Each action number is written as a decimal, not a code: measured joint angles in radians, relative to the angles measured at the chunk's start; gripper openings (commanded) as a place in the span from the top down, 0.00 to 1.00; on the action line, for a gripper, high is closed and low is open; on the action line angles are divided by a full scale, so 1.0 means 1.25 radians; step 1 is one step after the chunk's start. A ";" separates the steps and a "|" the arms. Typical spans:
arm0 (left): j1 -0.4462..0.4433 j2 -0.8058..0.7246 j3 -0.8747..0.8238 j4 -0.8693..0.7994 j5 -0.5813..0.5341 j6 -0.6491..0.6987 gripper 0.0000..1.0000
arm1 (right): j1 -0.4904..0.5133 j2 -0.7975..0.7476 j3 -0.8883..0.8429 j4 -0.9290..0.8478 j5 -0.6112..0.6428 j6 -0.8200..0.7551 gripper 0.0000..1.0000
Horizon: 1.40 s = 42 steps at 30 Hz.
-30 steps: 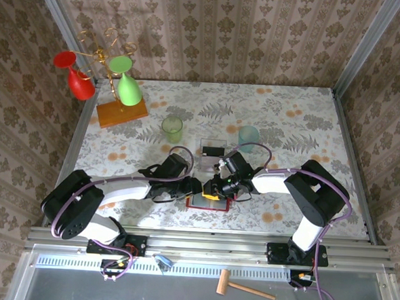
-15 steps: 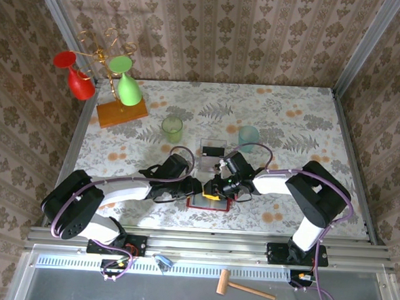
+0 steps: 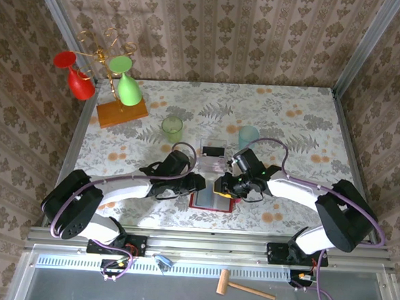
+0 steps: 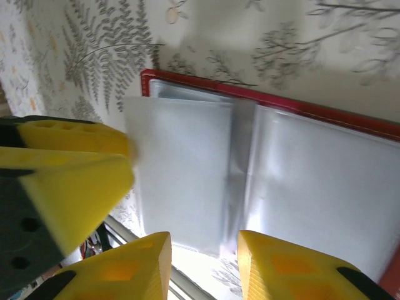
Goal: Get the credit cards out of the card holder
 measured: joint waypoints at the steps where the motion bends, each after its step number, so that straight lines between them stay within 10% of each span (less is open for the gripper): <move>1: 0.000 0.004 0.005 0.003 0.004 0.001 0.66 | -0.003 -0.007 0.000 -0.015 0.009 -0.004 0.67; 18: -0.015 0.114 0.102 0.044 0.087 0.018 0.56 | -0.075 -0.328 -0.085 -0.222 0.153 -0.007 0.58; 42: -0.059 0.237 0.189 0.068 0.138 0.020 0.48 | -0.089 -0.267 -0.169 -0.125 0.123 0.019 0.56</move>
